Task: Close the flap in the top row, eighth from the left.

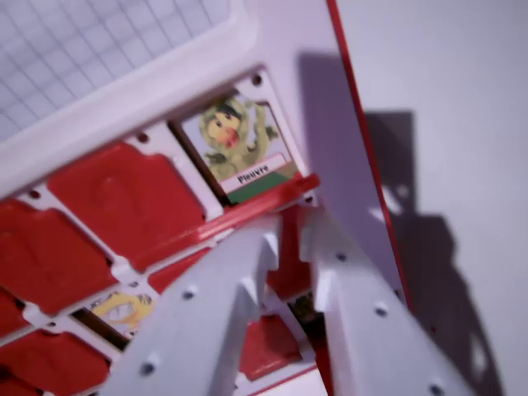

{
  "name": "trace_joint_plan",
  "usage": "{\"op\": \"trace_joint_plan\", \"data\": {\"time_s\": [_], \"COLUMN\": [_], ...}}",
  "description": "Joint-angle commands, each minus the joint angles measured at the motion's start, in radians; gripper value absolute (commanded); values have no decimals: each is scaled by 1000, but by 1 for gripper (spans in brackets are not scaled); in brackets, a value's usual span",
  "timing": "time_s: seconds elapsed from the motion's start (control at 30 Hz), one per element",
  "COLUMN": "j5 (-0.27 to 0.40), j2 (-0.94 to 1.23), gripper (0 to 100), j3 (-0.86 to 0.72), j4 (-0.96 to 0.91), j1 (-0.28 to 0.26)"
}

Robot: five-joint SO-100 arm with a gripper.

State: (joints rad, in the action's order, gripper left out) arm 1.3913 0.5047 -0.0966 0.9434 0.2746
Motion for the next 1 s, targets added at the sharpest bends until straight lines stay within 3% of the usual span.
{"op": "trace_joint_plan", "data": {"time_s": [0.0, 0.63, 0.97], "j5": [9, 3, -28], "j2": [64, 38, 209], "gripper": [2, 2, 2], "j3": [-5, -49, -152], "j4": [-69, -230, -132], "j1": [0, -15, -32]}}
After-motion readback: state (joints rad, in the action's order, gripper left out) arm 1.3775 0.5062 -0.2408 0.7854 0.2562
